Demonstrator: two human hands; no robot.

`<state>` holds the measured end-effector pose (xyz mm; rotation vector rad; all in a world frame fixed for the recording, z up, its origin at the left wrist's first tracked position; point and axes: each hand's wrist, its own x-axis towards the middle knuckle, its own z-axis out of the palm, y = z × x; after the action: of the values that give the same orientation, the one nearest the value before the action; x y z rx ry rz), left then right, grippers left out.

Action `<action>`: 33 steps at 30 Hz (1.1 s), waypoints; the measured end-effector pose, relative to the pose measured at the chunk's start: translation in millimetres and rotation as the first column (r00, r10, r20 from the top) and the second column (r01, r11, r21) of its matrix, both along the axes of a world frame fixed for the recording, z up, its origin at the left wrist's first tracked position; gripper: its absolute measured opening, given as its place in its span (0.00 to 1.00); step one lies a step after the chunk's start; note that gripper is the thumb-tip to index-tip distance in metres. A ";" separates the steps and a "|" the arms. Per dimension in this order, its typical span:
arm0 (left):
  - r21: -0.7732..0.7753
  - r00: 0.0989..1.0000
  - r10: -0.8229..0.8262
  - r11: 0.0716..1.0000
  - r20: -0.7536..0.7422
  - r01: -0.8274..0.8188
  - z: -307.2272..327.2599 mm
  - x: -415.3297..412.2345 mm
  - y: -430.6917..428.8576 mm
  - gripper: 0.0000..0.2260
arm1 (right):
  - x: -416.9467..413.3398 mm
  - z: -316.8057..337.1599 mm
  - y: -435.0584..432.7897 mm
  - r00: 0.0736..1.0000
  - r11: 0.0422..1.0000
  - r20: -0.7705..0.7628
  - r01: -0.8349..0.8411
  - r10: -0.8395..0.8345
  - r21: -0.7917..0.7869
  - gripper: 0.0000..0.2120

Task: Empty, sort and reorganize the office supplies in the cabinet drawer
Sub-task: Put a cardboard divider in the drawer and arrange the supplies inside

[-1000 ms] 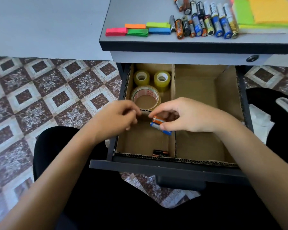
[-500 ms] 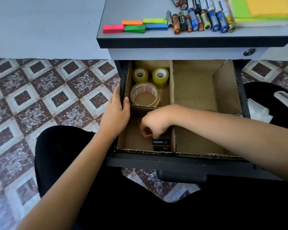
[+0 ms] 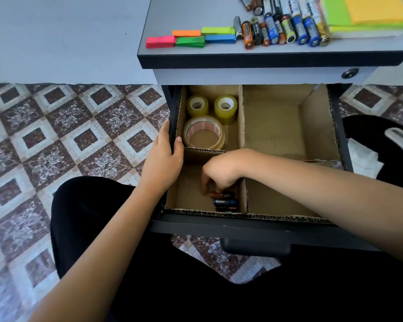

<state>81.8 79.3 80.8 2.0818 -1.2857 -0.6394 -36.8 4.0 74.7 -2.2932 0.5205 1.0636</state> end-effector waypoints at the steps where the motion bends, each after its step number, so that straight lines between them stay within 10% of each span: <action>1: -0.001 1.000 0.000 1.000 -0.002 0.000 -0.1 -0.1 0.1 0.24 | -0.7 1.8 -0.1 1.000 0.999 0.000 0.024 -0.024 0.036 0.17; 11: -0.002 1.000 0.001 1.000 -0.017 -0.001 -0.6 0.1 0.6 0.24 | -2.5 5.3 -0.8 0.996 0.994 -0.055 0.077 -0.073 0.080 0.15; 20: 0.005 1.000 0.011 1.000 0.006 -0.011 -0.7 -0.3 0.4 0.24 | -20.3 44.5 -0.6 0.943 0.988 0.301 0.122 -0.144 0.092 0.10; 33: -0.269 0.975 0.001 0.961 0.222 0.060 18.4 -3.1 -4.1 0.18 | -74.9 107.1 -13.0 0.473 0.769 0.695 0.612 -0.542 0.183 0.05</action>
<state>78.7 75.2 99.1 1.9446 -1.4401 -0.2276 -111.7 -9.0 181.8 -2.0989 0.9190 -0.2355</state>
